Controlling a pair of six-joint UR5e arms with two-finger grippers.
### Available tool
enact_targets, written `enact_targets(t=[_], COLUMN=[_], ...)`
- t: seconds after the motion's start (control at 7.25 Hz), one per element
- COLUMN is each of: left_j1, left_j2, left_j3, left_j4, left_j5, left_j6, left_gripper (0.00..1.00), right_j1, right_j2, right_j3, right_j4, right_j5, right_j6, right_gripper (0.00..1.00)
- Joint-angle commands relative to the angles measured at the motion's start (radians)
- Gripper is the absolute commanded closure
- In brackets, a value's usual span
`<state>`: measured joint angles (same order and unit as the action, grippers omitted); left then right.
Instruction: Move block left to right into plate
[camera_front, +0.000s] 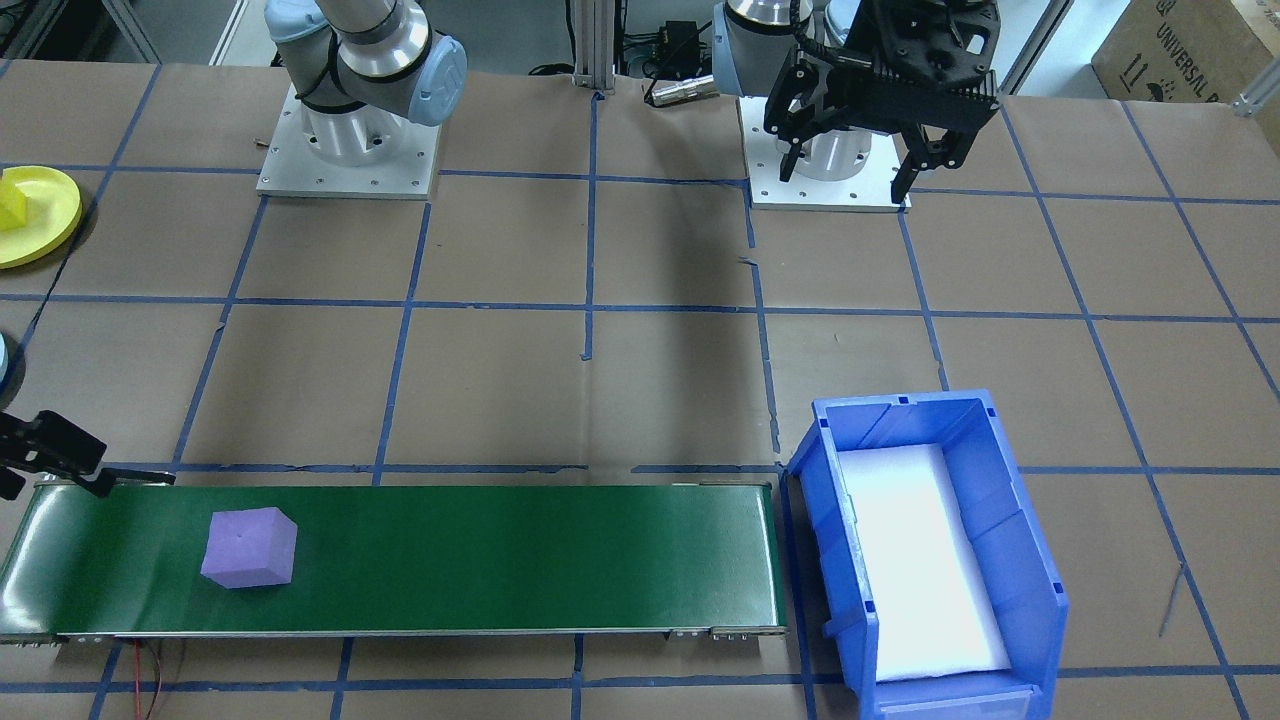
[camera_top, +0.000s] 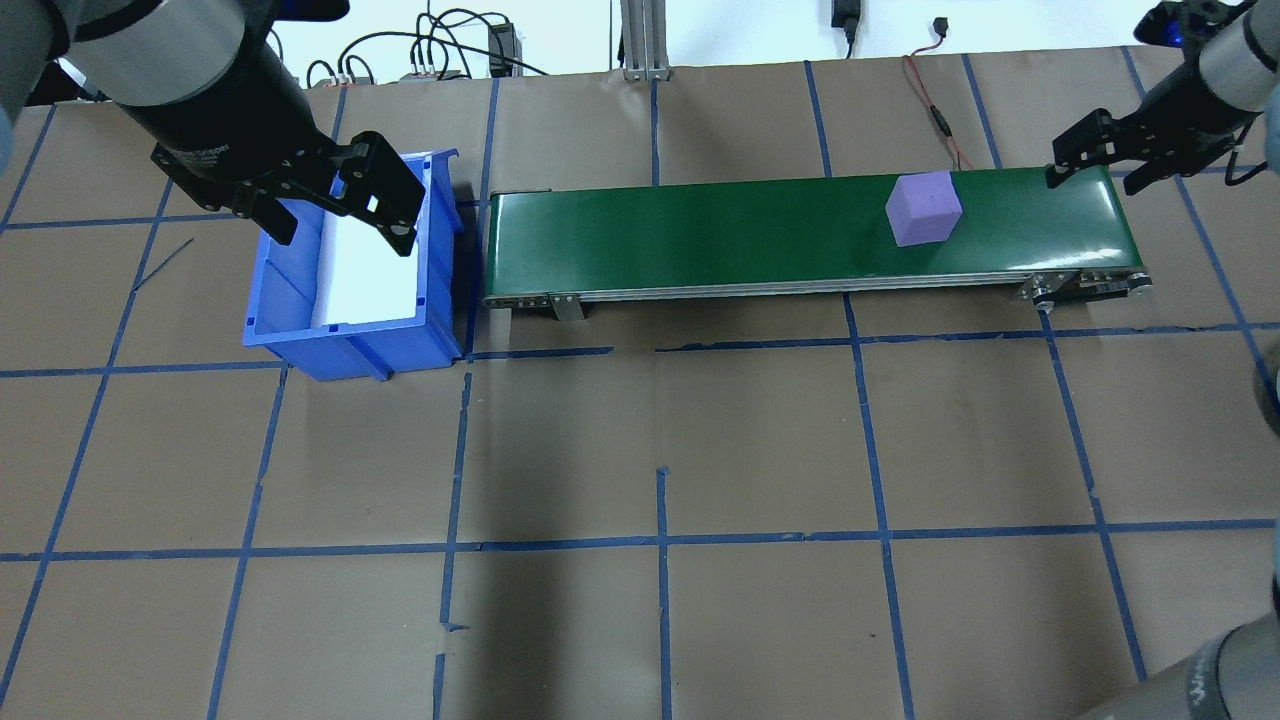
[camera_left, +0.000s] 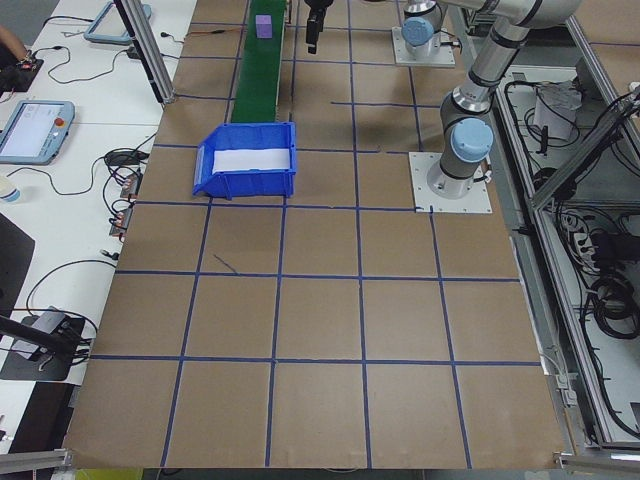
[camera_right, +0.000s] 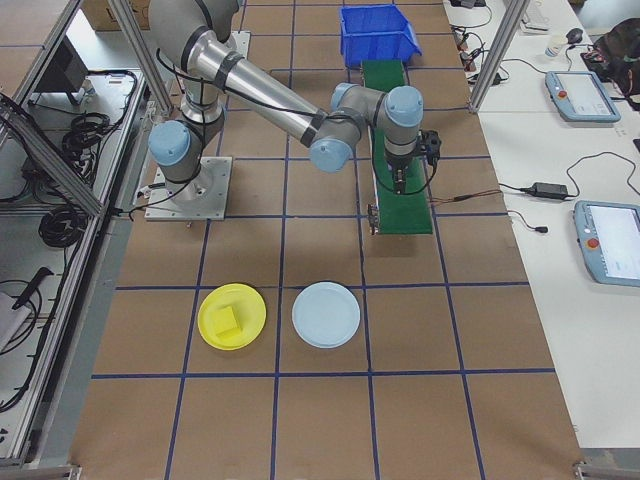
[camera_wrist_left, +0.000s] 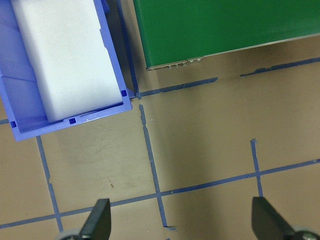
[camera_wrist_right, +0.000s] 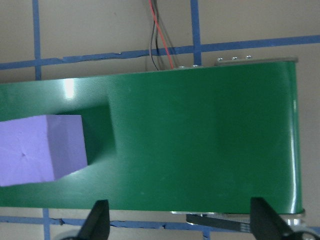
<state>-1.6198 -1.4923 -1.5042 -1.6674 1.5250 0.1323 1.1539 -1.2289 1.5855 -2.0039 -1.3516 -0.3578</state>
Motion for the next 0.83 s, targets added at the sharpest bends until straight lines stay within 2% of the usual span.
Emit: enact_targets(t=[0.0,0.28,0.41,0.69], left_j1=[0.000,0.000,0.000,0.000], left_j2=[0.003,0.006,0.006,0.004], left_j3=[-0.001,-0.001,-0.001,-0.001], left_j4=[-0.005,-0.009,-0.009,-0.011], left_j5=[0.001,0.001,0.001,0.003], left_j6=[0.003,0.003,0.003,0.004], left_gripper=[0.00,0.00,0.00,0.00], right_j1=[0.053,0.073,0.079,0.079], right_j2=[0.026,0.040,0.063,0.092], right_j3=[-0.015,-0.009,-0.009,-0.007], right_j4=[-0.048,-0.055,-0.093,-0.113], right_j5=[0.047,0.052,0.055,0.051], right_j6=[0.068,0.054,0.036,-0.032], right_gripper=[0.00,0.00,0.00,0.00])
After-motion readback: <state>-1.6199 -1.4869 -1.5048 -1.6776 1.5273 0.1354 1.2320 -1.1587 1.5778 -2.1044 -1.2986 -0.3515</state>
